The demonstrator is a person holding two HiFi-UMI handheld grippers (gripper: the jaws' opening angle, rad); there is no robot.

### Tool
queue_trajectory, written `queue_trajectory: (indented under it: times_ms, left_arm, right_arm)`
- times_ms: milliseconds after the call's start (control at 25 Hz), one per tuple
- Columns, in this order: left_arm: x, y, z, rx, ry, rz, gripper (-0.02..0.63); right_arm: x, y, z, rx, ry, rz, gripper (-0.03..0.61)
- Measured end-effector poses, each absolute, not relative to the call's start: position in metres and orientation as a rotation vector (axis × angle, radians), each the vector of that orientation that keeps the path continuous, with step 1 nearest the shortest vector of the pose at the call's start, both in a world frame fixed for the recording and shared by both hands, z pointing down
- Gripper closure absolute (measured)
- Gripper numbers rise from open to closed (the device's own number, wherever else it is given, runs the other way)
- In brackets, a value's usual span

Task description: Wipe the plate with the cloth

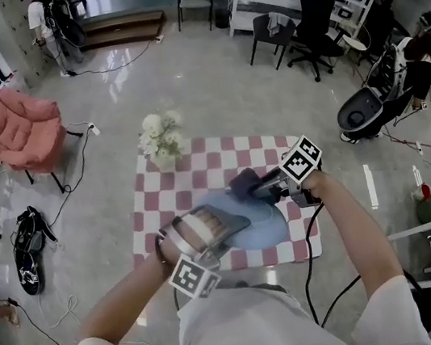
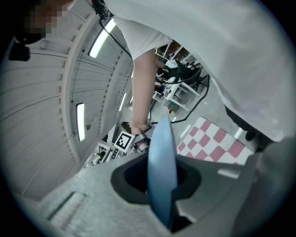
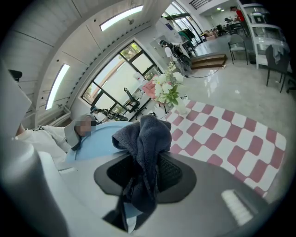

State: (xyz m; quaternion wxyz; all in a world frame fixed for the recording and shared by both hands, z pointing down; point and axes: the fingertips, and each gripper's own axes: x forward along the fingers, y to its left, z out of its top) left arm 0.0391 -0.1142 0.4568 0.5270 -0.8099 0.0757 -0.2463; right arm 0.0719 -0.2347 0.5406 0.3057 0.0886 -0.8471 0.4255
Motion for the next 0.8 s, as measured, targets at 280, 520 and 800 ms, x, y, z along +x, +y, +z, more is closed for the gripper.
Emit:
queue_trajectory:
  times_ms: [280,520,800]
  left_arm:
    - [0.025,-0.138,0.460,-1.966,0.211,-0.609,0.569]
    - [0.006,-0.167,0.460,-2.024,0.274,-0.644,0.569]
    - [-0.014,-0.205,0.454,-2.150,0.410,-0.646,0.571]
  right_arm:
    - [0.101,-0.235,0.553,0.344,-2.226,1.184,0.445]
    - [0.109,-0.239,0.560,0.434,-2.241,1.242,0.446]
    - [0.116,-0.246,0.571,0.532,-2.265,1.275,0.446]
